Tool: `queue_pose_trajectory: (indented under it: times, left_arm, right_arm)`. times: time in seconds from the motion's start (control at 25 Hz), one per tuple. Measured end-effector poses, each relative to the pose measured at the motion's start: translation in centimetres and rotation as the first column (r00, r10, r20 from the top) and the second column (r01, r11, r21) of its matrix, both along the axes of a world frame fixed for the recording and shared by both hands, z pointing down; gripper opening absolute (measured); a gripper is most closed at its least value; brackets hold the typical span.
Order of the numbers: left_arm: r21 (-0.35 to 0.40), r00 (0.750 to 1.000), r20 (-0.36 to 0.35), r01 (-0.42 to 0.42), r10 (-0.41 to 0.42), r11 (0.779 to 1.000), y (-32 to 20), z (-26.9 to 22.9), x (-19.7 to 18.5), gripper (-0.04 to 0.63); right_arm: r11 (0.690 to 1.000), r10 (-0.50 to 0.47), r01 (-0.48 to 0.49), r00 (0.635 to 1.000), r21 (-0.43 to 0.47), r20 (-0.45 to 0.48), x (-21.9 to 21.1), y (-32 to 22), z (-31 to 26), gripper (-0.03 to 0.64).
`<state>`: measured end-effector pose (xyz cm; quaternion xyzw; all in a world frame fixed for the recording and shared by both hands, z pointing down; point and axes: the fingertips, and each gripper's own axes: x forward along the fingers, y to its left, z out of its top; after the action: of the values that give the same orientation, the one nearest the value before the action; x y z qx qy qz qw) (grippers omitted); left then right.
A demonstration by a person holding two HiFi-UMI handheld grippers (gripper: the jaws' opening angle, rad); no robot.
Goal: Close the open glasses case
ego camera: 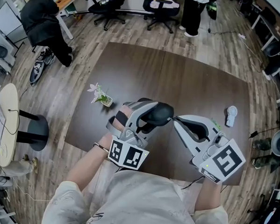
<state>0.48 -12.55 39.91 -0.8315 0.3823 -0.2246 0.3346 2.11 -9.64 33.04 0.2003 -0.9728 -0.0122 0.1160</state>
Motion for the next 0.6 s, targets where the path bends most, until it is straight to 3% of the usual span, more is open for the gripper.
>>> queue_pose_trajectory:
  times: [0.2, 0.24, 0.32, 0.4, 0.48, 0.6]
  left_arm:
    - [0.025, 1.000, -0.006, -0.021, 0.021, 0.999, 0.7, -0.4, 0.1, 0.244]
    - [0.035, 0.999, -0.006, -0.031, 0.031, 0.999, 1.0, -0.6, 0.2, 0.244]
    - [0.060, 0.998, -0.009, -0.061, 0.061, 0.996, 2.1, -1.0, 0.5, 0.243]
    - [0.071, 0.996, -0.015, -0.085, 0.087, 0.994, 3.4, -1.5, 0.8, 0.244]
    - [0.068, 0.996, -0.028, -0.084, 0.087, 0.994, 3.7, -1.8, 0.8, 0.244]
    - [0.062, 0.996, -0.050, -0.064, 0.067, 0.996, 3.0, -2.0, 0.4, 0.245]
  right_arm:
    - [1.000, -0.005, 0.006, 1.000, -0.012, 0.028, 0.6, -0.3, -0.2, 0.012]
    - [1.000, 0.022, -0.022, 0.999, -0.011, 0.033, 1.0, -0.7, -0.3, 0.012]
    - [0.986, 0.165, -0.165, 0.985, -0.008, 0.048, 3.4, -3.2, -0.1, -0.003]
    - [0.966, 0.255, -0.247, 0.959, -0.072, 0.128, 6.3, -5.4, -0.3, -0.002]
    - [0.966, 0.245, -0.222, 0.947, -0.129, 0.206, 7.6, -5.4, -0.9, -0.002]
    - [0.970, 0.230, -0.211, 0.955, -0.119, 0.187, 6.9, -4.8, 0.0, -0.002]
